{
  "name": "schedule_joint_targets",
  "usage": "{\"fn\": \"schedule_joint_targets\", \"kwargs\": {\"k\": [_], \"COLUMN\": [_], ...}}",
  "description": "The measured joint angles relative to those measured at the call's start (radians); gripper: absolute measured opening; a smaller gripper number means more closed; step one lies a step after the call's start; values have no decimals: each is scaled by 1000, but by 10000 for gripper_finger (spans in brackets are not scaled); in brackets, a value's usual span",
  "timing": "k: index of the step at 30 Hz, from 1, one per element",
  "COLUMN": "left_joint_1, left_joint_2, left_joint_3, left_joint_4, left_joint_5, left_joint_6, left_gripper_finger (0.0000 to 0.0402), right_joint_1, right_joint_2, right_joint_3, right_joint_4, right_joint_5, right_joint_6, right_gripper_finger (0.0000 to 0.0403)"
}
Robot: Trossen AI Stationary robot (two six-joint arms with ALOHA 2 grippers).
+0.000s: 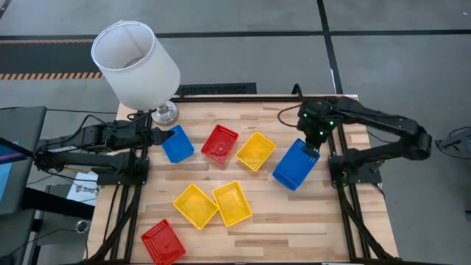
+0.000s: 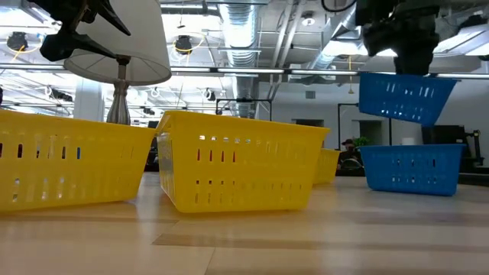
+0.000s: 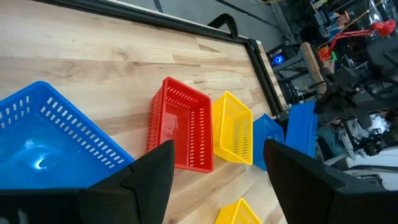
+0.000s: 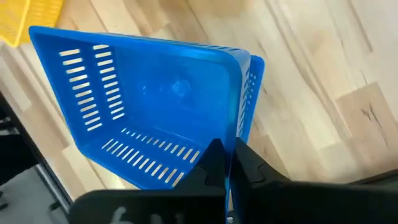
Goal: Stack baskets by color
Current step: Stack the bottom blue bin on the middle right blue bin
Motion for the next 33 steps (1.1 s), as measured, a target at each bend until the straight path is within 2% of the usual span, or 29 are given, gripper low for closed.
{"fn": "schedule_joint_targets", "kwargs": {"k": [7, 14, 33], "left_joint_1": [0, 0, 0], "left_joint_2": [0, 0, 0], "left_joint_3": [0, 0, 0], "left_joint_4": [0, 0, 1], "left_joint_5": [0, -6, -7], "left_joint_6": [6, 6, 0], "left_gripper_finger": [233, 233, 233], "right_joint_1": [-39, -42, -91], "right_joint_2": [19, 1, 5], "right_joint_3": [-23, -116, -119], "right_joint_4": [4, 19, 55], "right_joint_5": [-67, -72, -81], "right_joint_6": [-2, 30, 25], "right_gripper_finger": [10, 14, 15]}}
